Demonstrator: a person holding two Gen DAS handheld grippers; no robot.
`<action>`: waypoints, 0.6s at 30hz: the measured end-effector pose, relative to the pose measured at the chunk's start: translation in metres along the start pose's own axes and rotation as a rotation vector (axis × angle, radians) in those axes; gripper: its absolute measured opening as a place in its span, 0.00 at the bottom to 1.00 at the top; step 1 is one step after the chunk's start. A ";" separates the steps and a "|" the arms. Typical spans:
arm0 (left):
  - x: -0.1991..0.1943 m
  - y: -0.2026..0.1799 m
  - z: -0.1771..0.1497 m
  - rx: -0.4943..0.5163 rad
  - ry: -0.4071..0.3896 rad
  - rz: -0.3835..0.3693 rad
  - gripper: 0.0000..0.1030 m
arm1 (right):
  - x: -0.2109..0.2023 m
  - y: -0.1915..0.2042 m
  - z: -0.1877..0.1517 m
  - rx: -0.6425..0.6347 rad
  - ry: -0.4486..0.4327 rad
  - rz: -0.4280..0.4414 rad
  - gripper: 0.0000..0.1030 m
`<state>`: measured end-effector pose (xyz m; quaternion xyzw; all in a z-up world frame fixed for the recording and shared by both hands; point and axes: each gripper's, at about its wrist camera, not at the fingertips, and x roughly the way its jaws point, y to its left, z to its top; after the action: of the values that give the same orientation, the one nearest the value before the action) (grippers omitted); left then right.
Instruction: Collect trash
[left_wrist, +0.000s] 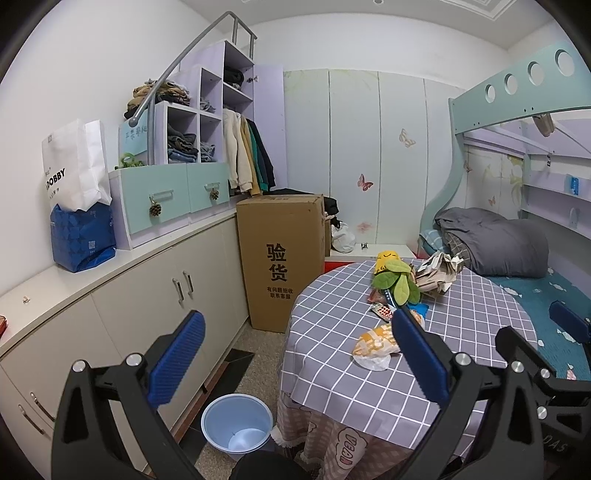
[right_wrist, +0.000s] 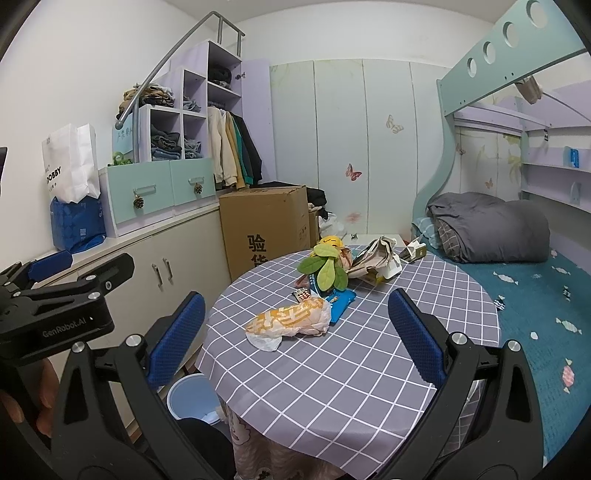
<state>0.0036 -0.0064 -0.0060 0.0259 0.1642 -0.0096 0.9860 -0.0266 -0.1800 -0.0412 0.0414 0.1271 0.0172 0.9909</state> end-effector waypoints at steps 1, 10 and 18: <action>0.000 0.000 0.000 0.000 0.000 0.000 0.96 | 0.000 0.000 0.000 0.000 0.000 0.000 0.94; 0.000 0.000 -0.001 0.000 -0.001 0.000 0.96 | -0.001 -0.003 -0.001 0.007 0.010 0.007 0.94; 0.000 -0.001 -0.001 0.001 0.000 0.001 0.96 | -0.001 -0.003 -0.002 0.007 0.012 0.008 0.94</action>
<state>0.0033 -0.0074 -0.0075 0.0267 0.1641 -0.0093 0.9860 -0.0283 -0.1826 -0.0434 0.0453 0.1330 0.0212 0.9899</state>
